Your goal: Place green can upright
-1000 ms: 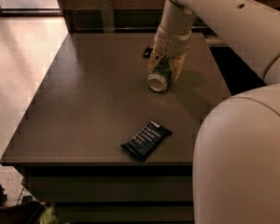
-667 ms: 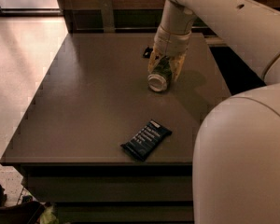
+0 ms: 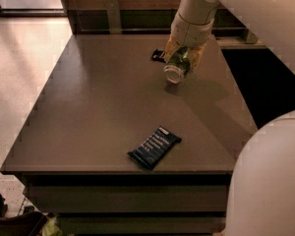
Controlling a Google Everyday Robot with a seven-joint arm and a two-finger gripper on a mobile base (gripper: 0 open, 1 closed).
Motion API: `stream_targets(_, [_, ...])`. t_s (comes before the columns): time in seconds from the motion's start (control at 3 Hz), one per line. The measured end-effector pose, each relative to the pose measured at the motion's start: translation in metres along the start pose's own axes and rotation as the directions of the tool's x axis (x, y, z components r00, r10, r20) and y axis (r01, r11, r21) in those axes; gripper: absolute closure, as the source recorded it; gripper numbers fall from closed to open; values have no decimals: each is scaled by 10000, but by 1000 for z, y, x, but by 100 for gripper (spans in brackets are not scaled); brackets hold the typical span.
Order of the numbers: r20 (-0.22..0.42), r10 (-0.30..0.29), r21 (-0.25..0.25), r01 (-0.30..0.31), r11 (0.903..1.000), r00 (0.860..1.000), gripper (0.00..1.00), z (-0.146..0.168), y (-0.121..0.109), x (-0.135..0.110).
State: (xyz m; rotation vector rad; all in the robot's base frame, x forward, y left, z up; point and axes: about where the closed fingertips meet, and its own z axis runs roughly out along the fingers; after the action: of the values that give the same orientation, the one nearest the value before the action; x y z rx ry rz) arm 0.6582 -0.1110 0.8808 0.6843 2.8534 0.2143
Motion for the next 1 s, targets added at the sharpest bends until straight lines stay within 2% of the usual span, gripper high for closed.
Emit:
stream_targets(0.33, [1568,-134,-585,228,9980,9875,100,-39,-16,-14])
stream_targets(0.67, [2888,-458,-1278,859,9881,9563,100,-71,-34,-20])
stream_targets(1.0, [3922,-935,-2231,1932,9555,9151,100,-92,-52,-23])
